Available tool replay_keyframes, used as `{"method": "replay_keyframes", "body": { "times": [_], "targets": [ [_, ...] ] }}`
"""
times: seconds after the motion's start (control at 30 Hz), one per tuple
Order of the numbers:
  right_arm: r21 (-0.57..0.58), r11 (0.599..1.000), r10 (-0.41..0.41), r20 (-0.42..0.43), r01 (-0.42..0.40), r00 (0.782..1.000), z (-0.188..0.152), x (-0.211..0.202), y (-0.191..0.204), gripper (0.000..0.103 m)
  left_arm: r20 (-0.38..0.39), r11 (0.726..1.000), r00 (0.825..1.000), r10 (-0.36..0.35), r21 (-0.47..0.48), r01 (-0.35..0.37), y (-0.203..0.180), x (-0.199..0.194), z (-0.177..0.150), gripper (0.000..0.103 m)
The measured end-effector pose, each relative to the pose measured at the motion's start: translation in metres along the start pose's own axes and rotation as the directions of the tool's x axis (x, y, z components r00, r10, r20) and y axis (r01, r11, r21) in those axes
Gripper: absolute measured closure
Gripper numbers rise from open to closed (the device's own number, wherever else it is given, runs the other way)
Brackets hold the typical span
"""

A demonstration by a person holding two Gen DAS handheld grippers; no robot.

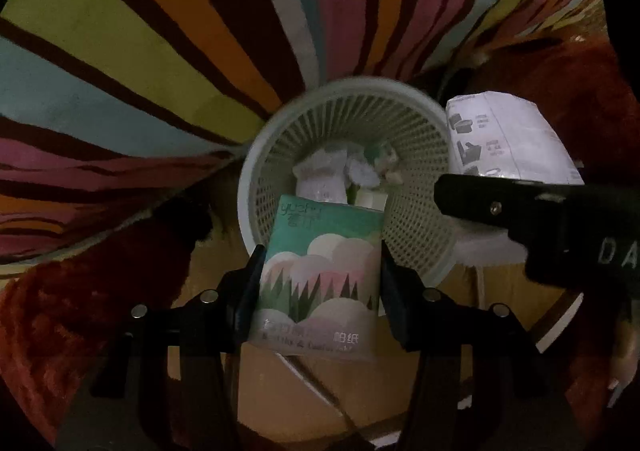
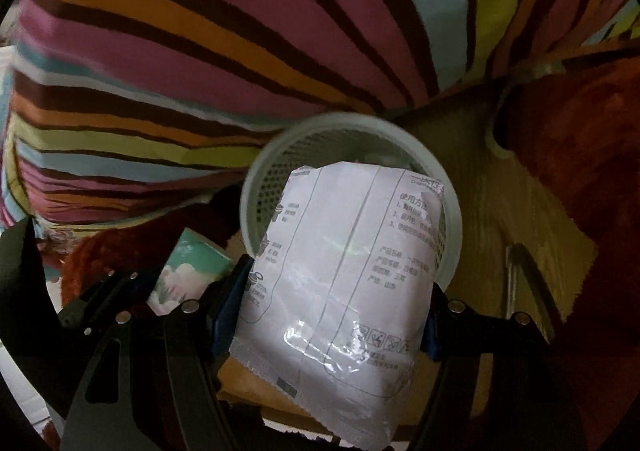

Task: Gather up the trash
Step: 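Open both tools to drop the tissue pack and plastic bag into the wastebasket, then move both open tools back up over the bed toward the two boxes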

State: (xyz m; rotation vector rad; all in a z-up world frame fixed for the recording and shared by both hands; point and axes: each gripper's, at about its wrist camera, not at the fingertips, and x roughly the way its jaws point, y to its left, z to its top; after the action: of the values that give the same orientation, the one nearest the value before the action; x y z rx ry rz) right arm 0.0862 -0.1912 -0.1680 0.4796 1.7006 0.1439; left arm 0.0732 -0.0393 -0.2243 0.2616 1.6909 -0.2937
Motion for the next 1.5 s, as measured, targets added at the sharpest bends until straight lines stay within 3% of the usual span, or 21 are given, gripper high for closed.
{"method": "replay_keyframes", "body": {
  "times": [0.3, 0.63, 0.7, 0.77, 0.83, 0.9, 1.33, 1.5],
  "targets": [
    [0.022, 1.000, -0.016, -0.080, 0.018, 0.997, 0.004, 0.022, -0.012, 0.037, -0.065, 0.995, 0.996, -0.059, -0.087, 0.053, 0.018, 0.018, 0.001, 0.050],
    [-0.002, 1.000, -0.030, -0.106, 0.030, 0.994, 0.004, 0.038, -0.007, 0.036, -0.097, 0.997, 0.994, -0.046, -0.062, 0.040, 0.007, 0.026, 0.005, 0.049],
    [-0.001, 1.000, -0.026, -0.108, 0.026, 0.994, 0.004, 0.038, -0.007, 0.036, -0.105, 0.997, 0.994, -0.043, -0.061, 0.036, 0.007, 0.028, 0.005, 0.045],
    [0.002, 1.000, -0.019, -0.115, 0.020, 0.993, 0.004, 0.040, -0.008, 0.035, -0.110, 0.998, 0.993, -0.037, -0.060, 0.031, 0.007, 0.031, 0.005, 0.031],
    [-0.001, 1.000, -0.025, -0.113, 0.025, 0.993, 0.005, 0.040, -0.009, 0.028, -0.109, 0.998, 0.994, -0.033, -0.058, 0.026, 0.007, 0.031, 0.005, 0.027],
    [0.000, 0.999, -0.033, -0.100, 0.033, 0.994, 0.006, 0.037, -0.007, 0.011, -0.108, 0.998, 0.994, -0.032, -0.053, 0.026, 0.006, 0.031, 0.005, 0.023],
    [0.038, 0.999, -0.035, -0.079, 0.038, 0.996, 0.002, 0.040, -0.010, 0.011, -0.065, 0.995, 0.997, -0.050, -0.085, 0.045, 0.015, 0.019, 0.002, 0.023],
    [0.051, 0.998, -0.018, -0.051, 0.020, 0.999, 0.001, 0.035, -0.012, 0.011, -0.014, 0.994, 0.999, -0.046, -0.100, 0.045, 0.017, 0.006, -0.001, 0.023]
  ]
}}
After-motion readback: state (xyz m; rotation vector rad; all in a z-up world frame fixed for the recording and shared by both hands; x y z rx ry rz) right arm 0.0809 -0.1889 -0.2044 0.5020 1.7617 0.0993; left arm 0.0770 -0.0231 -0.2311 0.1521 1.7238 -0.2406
